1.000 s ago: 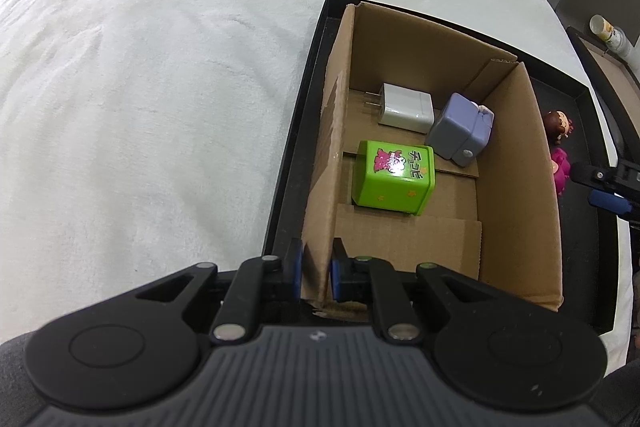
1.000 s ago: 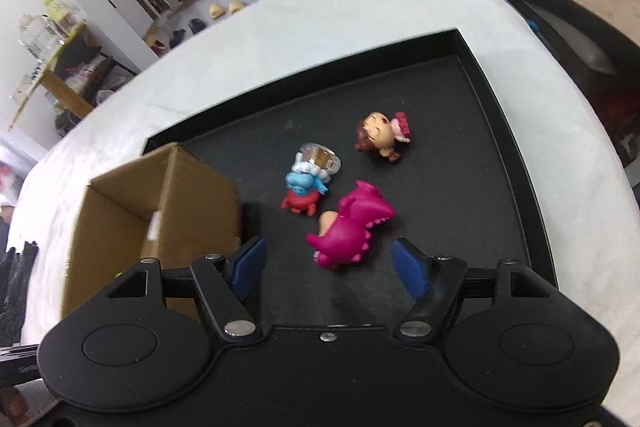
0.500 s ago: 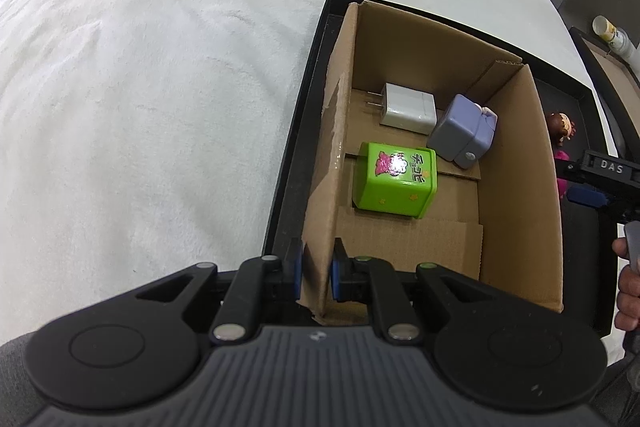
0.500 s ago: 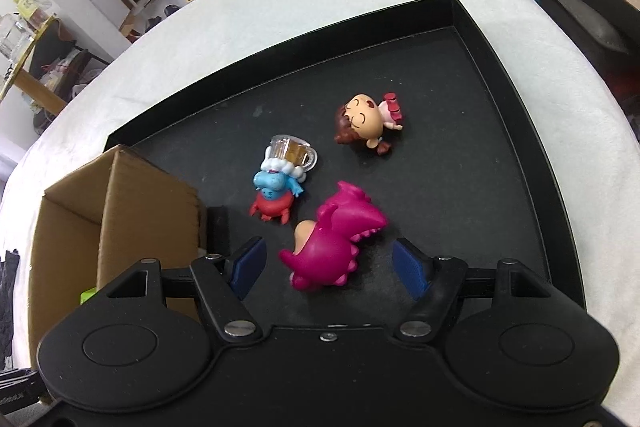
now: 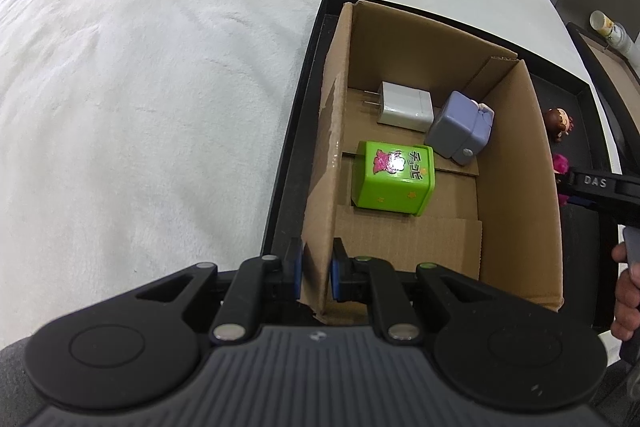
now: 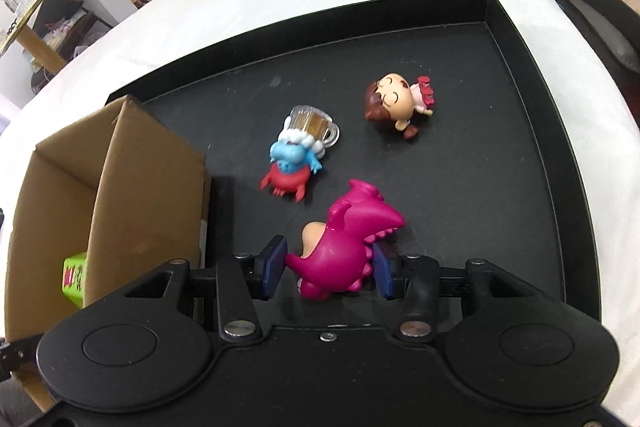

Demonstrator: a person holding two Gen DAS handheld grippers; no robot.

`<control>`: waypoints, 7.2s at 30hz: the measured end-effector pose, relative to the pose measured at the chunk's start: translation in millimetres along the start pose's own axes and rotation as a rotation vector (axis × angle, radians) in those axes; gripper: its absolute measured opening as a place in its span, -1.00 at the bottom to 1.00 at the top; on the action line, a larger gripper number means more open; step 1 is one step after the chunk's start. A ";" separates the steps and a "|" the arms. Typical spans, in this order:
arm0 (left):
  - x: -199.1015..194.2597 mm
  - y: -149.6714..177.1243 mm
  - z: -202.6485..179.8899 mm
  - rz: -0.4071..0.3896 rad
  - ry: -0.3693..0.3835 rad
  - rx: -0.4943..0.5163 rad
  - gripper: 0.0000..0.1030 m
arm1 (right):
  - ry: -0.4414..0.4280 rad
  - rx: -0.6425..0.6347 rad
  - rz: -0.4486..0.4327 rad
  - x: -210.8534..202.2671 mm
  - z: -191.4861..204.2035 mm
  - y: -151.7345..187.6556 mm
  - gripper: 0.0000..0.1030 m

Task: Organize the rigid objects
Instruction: 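Move the right gripper to the pink dinosaur and grasp it, then carry the pink dinosaur into the cardboard box and release it, then move the right gripper to the blue mug figure and grasp it, then carry the blue mug figure into the cardboard box and release it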

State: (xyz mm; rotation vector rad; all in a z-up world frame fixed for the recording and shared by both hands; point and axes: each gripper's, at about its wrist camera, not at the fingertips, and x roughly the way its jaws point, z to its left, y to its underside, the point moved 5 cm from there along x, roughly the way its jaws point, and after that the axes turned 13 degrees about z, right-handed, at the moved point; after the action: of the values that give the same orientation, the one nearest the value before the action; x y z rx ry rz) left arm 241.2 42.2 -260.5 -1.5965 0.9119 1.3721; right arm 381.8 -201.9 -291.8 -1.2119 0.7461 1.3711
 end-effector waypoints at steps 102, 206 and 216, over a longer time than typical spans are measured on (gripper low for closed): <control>-2.2 6.5 9.6 -0.021 0.113 0.025 -0.71 | -0.003 -0.168 -0.107 -100.2 81.0 16.9 0.03; 0.2 -1.0 5.6 -0.017 0.018 0.053 -0.76 | -0.023 0.033 -0.095 -73.4 10.7 16.2 -0.43; -1.0 0.4 8.6 -0.022 0.051 0.048 -0.75 | -0.017 -0.020 -0.151 -102.9 37.7 12.9 -0.43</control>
State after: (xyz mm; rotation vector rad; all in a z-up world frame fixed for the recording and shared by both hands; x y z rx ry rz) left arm 237.3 49.9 -260.1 -1.6067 0.9479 1.2911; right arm 346.7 -201.8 -187.1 -1.2451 0.6179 1.2655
